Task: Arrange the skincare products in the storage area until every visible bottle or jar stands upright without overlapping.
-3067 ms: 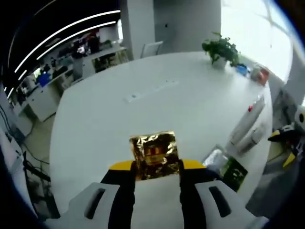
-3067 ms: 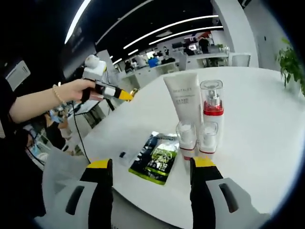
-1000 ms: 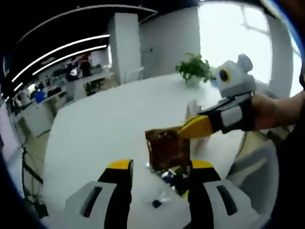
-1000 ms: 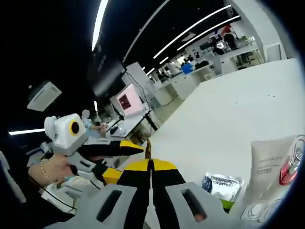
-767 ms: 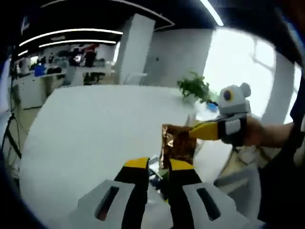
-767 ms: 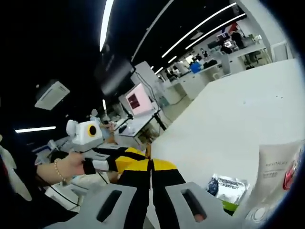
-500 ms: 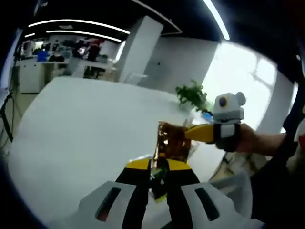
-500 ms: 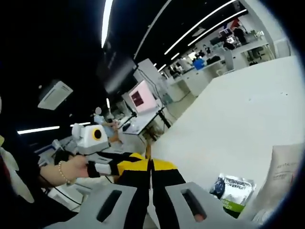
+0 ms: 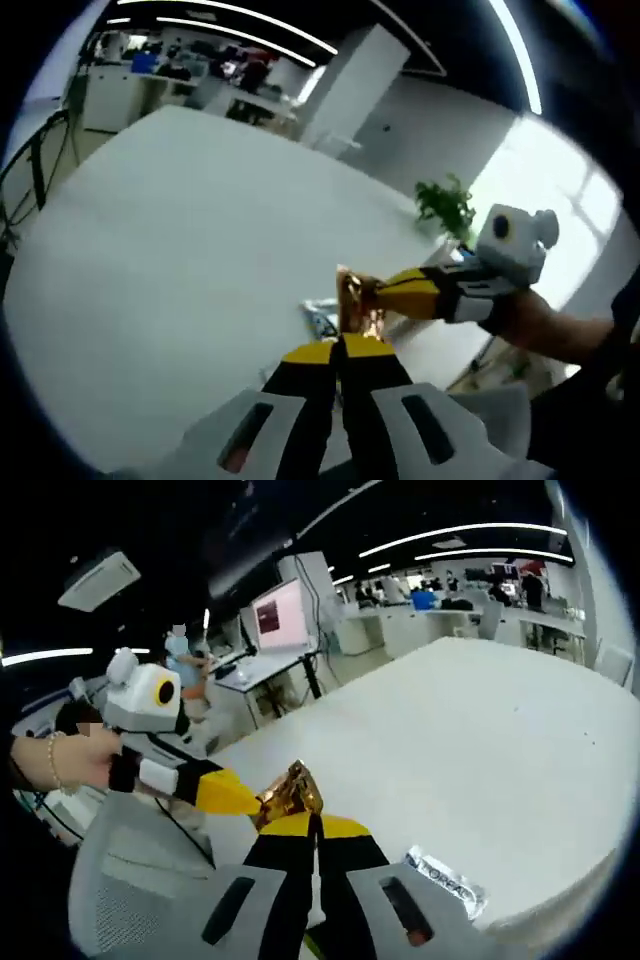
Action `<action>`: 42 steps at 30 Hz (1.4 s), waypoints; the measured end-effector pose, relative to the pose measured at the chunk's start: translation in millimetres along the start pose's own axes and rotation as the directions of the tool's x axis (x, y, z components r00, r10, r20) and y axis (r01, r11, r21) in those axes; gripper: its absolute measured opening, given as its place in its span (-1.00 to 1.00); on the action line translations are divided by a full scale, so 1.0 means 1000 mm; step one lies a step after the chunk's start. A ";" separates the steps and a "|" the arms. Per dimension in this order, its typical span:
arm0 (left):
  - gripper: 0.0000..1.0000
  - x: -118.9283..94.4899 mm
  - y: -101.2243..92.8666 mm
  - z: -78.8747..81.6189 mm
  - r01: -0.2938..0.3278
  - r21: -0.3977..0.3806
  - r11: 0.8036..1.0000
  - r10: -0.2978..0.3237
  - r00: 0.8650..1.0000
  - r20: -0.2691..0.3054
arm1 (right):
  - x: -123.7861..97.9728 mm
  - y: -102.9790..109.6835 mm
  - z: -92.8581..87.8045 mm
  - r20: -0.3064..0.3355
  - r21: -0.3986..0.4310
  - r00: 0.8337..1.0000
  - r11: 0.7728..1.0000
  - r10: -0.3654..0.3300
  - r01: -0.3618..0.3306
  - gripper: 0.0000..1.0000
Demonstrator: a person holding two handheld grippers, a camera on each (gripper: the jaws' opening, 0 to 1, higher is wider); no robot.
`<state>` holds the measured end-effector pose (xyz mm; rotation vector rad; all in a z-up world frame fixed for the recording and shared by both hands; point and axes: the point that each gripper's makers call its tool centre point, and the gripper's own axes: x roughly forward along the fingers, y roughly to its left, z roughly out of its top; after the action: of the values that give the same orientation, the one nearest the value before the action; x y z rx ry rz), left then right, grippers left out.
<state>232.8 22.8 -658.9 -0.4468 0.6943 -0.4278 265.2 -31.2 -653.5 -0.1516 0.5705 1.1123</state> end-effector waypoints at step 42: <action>-0.90 0.078 0.053 -0.042 -0.108 0.058 0.992 0.117 0.975 -0.188 | 0.067 -0.049 -0.069 -0.272 -0.213 0.953 0.974 -0.135 0.077 -0.98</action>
<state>270.2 15.8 -755.2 -0.3222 0.8896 -0.3820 304.7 -26.5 -753.4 -0.5189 0.6975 1.0477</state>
